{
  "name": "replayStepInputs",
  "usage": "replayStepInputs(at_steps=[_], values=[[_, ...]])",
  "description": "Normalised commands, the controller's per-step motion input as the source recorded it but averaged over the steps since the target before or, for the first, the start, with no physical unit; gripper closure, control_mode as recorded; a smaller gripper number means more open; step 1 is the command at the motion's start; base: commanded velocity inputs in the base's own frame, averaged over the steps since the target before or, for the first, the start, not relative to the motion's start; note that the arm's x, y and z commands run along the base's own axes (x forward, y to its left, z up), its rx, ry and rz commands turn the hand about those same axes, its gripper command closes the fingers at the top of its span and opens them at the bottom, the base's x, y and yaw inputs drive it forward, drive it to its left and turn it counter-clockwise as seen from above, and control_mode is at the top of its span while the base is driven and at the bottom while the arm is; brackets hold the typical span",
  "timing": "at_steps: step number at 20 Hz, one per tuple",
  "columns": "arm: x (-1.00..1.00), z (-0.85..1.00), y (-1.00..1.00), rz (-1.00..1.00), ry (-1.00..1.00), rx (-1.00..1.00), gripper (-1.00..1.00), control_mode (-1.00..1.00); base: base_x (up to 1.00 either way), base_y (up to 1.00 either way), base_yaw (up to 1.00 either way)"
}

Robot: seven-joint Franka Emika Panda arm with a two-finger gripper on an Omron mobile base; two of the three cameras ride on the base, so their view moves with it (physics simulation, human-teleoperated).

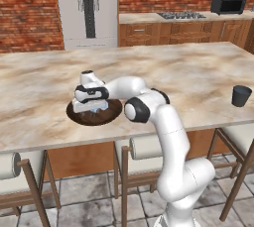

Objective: There are four ice cubes in the ice bowl. Place two ice cubes in each glass of water.

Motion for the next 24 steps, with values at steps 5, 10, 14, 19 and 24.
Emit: replayStepInputs(at_steps=[5,10,14,19,24], values=[[0.02,-0.17,0.0,0.0,0.0,0.0,-1.0,-1.0,0.0,0.0,0.0],[0.0,-0.18,-0.03,0.0,0.0,0.0,-1.0,-1.0,0.0,0.0,0.0],[0.0,-0.23,-0.05,0.0,0.0,0.0,1.0,-1.0,0.0,0.0,0.0],[0.0,-0.23,-0.09,0.0,0.0,0.0,1.0,-1.0,0.0,0.0,0.0],[0.0,-0.1,-0.03,0.0,0.0,0.0,1.0,-1.0,0.0,0.0,0.0]])
